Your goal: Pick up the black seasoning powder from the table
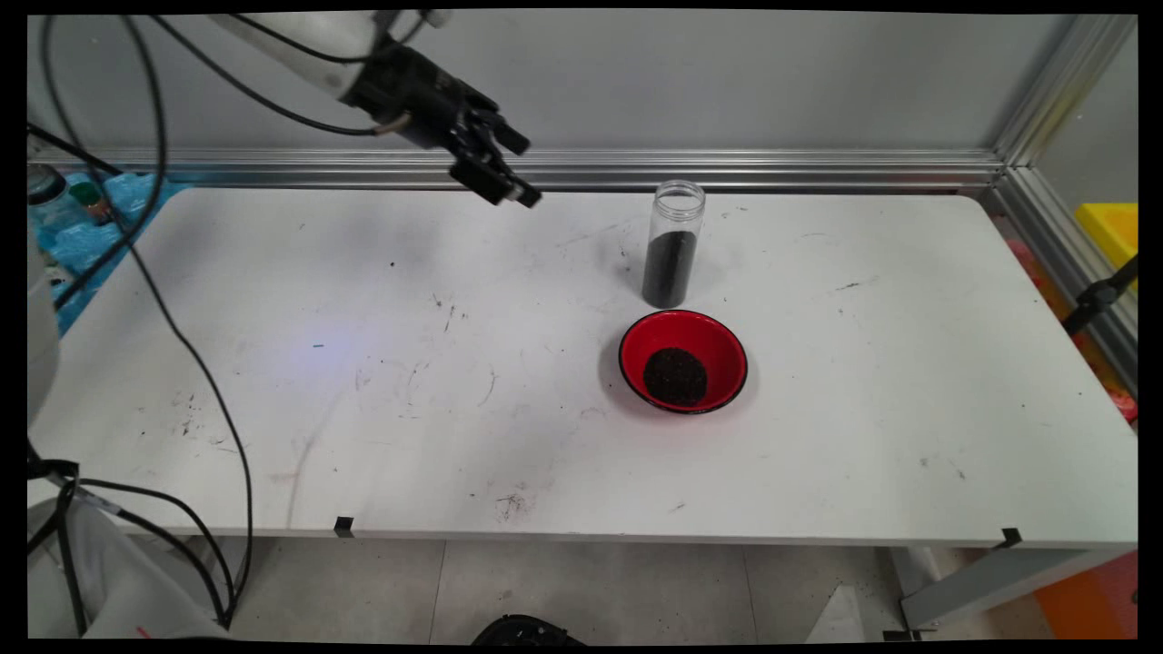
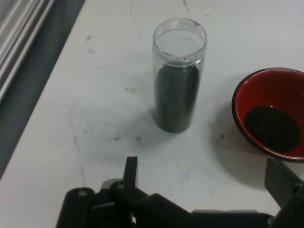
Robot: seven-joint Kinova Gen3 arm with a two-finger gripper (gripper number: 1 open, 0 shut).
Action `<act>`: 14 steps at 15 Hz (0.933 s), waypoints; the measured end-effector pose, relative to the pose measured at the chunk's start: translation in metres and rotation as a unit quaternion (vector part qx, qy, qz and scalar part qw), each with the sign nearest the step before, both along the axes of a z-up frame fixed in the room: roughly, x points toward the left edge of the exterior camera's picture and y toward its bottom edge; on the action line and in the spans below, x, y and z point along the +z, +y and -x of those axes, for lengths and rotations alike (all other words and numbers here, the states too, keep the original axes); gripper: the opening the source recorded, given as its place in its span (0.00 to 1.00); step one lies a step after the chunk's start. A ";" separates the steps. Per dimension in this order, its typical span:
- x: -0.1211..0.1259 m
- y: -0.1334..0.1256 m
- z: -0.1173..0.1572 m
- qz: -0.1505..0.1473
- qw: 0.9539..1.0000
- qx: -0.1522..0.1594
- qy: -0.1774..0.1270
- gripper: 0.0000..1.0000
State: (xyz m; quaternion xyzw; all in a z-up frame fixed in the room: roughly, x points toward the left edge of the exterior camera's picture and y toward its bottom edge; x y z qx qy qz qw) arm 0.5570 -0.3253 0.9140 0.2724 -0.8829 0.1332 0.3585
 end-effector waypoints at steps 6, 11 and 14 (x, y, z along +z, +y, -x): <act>-0.029 -0.028 0.020 -0.014 1.000 -0.015 0.006 1.00; -0.058 -0.047 0.035 -0.022 0.999 -0.030 0.007 1.00; -0.077 -0.060 0.049 -0.018 0.999 -0.034 0.013 1.00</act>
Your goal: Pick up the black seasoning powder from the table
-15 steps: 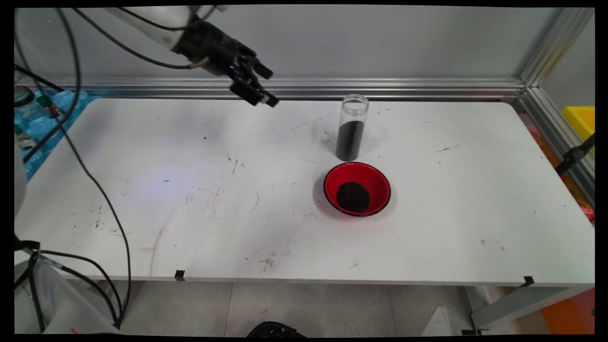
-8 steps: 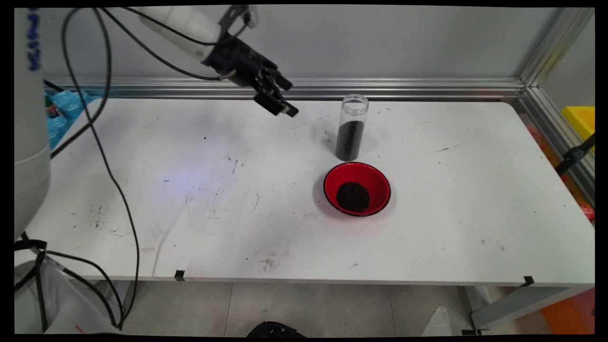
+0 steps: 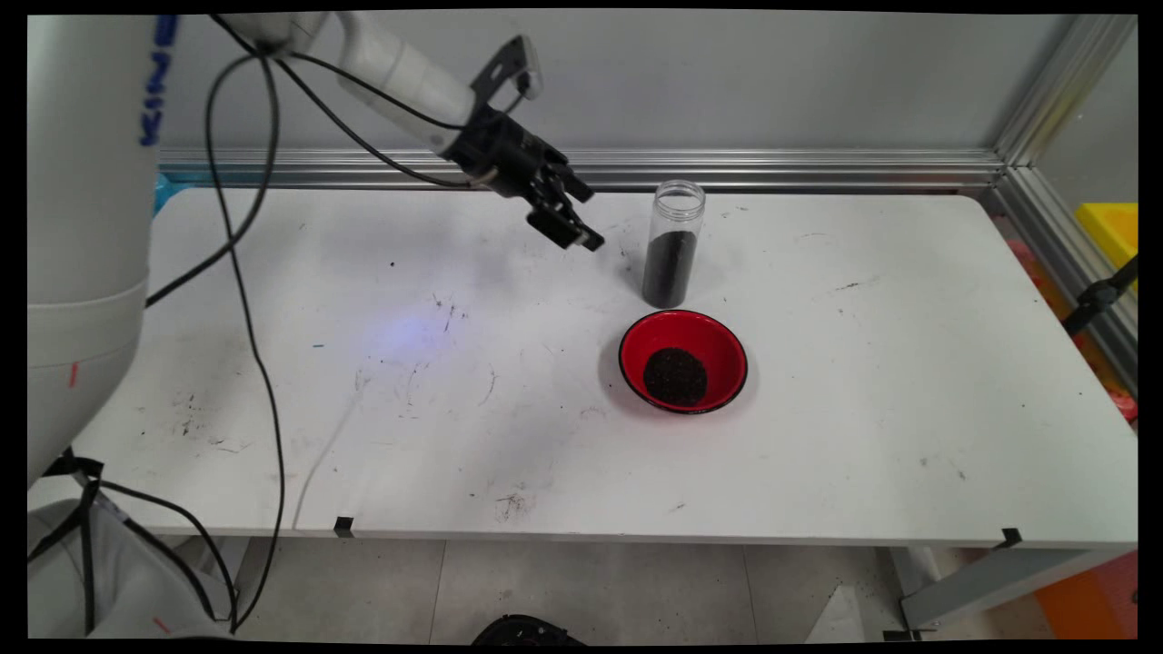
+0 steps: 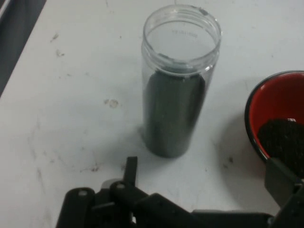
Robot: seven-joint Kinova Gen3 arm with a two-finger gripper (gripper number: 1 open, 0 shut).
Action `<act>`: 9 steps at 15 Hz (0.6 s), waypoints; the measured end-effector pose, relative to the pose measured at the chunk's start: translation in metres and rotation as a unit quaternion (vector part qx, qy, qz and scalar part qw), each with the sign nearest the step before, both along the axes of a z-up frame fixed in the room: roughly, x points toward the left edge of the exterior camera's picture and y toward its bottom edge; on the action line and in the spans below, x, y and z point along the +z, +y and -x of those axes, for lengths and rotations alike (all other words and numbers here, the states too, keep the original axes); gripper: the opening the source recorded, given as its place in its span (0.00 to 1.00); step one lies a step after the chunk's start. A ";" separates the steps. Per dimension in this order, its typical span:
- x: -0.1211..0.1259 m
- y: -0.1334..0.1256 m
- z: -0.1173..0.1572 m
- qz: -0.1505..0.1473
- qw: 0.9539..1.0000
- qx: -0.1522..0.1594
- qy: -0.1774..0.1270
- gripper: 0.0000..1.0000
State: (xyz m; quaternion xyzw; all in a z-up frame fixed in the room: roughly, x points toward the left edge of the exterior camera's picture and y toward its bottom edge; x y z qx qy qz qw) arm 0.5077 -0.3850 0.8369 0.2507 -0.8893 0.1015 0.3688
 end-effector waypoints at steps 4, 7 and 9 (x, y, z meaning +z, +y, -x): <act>-0.023 -0.015 0.020 0.008 1.000 -0.007 0.007 1.00; -0.037 -0.023 0.030 0.016 1.000 -0.012 0.010 1.00; -0.046 -0.029 0.036 0.021 1.000 -0.014 0.013 1.00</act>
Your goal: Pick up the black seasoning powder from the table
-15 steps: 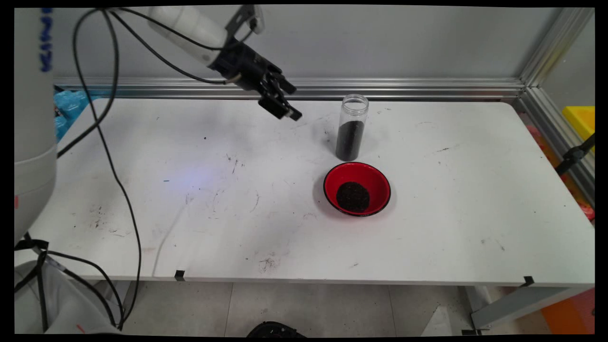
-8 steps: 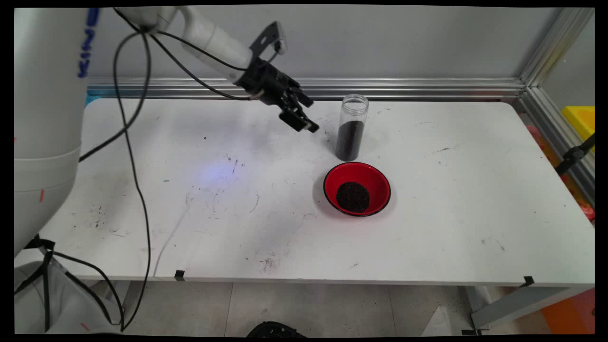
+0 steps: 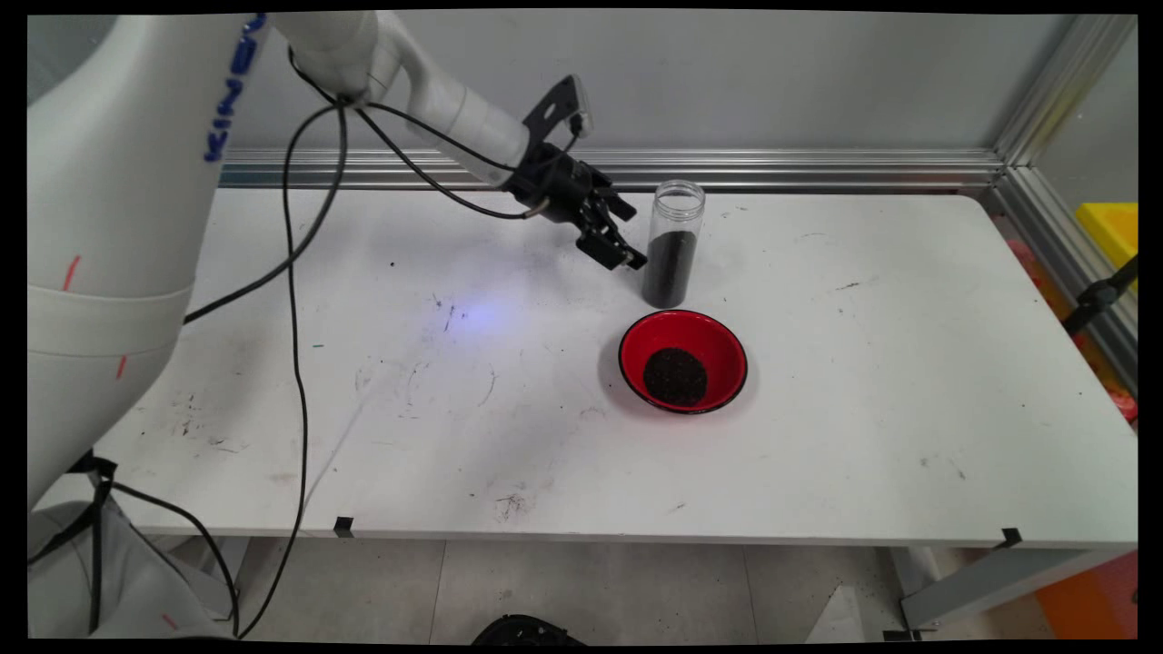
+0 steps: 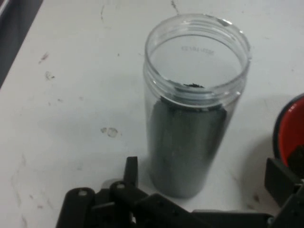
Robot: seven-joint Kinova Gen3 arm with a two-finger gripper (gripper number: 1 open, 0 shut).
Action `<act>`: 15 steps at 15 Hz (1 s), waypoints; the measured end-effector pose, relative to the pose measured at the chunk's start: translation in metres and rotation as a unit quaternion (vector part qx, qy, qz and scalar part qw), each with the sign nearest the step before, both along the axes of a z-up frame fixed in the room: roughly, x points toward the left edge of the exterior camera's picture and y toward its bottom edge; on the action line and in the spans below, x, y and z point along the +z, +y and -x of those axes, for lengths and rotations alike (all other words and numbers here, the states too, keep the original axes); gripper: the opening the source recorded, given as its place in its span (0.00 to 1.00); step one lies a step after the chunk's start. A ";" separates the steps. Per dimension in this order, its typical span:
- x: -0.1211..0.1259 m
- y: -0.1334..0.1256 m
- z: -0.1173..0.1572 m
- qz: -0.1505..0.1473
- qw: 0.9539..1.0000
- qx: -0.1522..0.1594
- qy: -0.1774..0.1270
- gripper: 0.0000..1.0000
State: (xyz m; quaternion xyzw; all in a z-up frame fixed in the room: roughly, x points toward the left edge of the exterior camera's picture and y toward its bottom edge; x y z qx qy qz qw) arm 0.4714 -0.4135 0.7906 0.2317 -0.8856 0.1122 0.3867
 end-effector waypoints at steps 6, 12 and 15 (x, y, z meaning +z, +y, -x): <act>-0.023 -0.014 0.016 0.007 1.000 0.004 0.009 1.00; -0.042 -0.024 0.030 -0.004 1.000 0.006 0.026 1.00; -0.049 -0.028 0.035 -0.009 0.999 0.008 0.032 1.00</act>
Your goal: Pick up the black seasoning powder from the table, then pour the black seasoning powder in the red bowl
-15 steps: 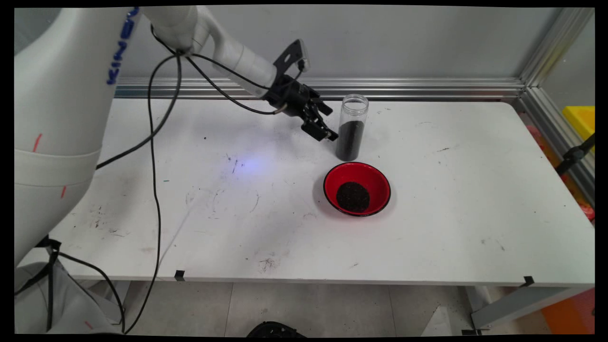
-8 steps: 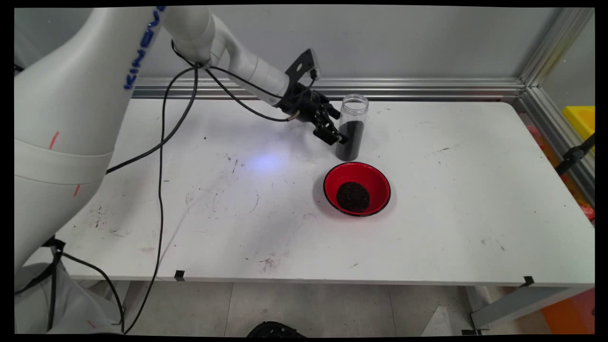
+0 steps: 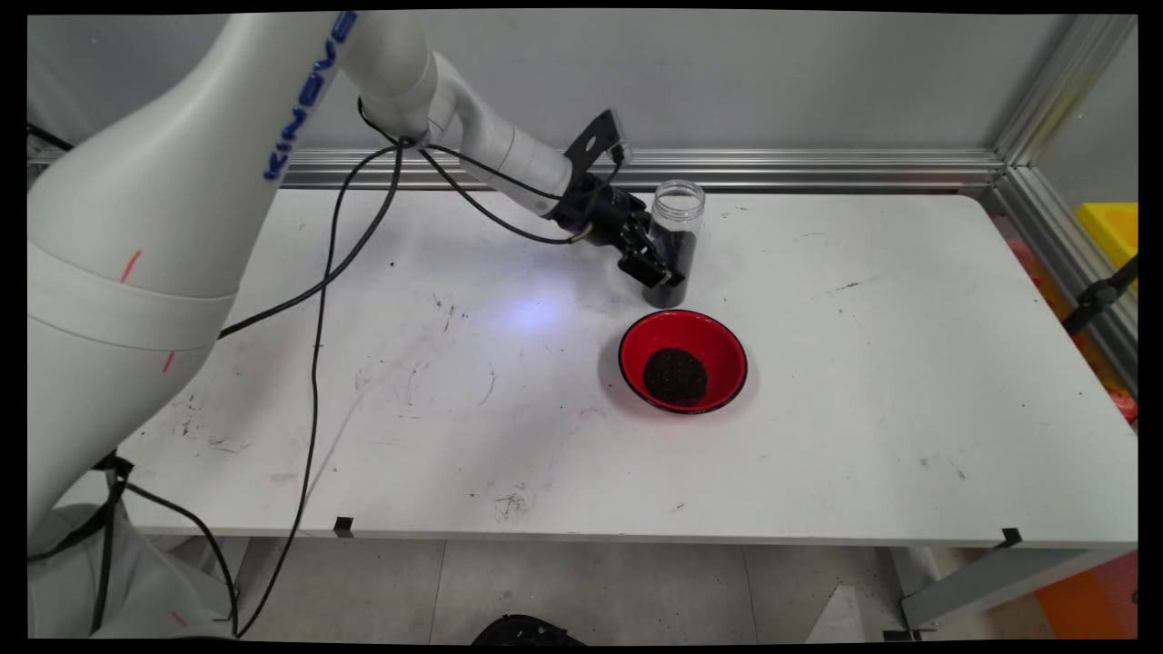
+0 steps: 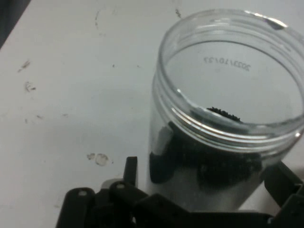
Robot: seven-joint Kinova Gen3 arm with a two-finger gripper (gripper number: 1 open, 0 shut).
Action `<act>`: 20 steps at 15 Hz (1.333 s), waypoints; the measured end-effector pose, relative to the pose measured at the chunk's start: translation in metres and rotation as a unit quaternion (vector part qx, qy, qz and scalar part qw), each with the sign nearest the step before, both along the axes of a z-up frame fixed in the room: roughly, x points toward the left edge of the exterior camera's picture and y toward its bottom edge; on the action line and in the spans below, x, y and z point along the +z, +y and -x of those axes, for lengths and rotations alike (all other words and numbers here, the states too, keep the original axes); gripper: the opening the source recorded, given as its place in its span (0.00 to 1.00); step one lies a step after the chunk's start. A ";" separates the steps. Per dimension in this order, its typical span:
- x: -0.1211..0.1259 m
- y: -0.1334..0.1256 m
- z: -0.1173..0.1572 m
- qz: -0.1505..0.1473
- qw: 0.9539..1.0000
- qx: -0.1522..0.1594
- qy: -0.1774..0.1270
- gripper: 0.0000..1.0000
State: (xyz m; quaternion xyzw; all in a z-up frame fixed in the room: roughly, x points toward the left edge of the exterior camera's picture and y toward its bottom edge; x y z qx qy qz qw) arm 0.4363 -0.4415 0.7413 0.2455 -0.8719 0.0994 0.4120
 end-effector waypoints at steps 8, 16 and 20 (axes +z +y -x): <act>-0.013 -0.007 0.006 -0.010 1.000 0.008 0.008 0.00; -0.015 -0.009 0.003 -0.010 1.000 0.008 0.010 0.00; -0.009 -0.008 0.003 -0.003 1.000 0.001 0.013 0.00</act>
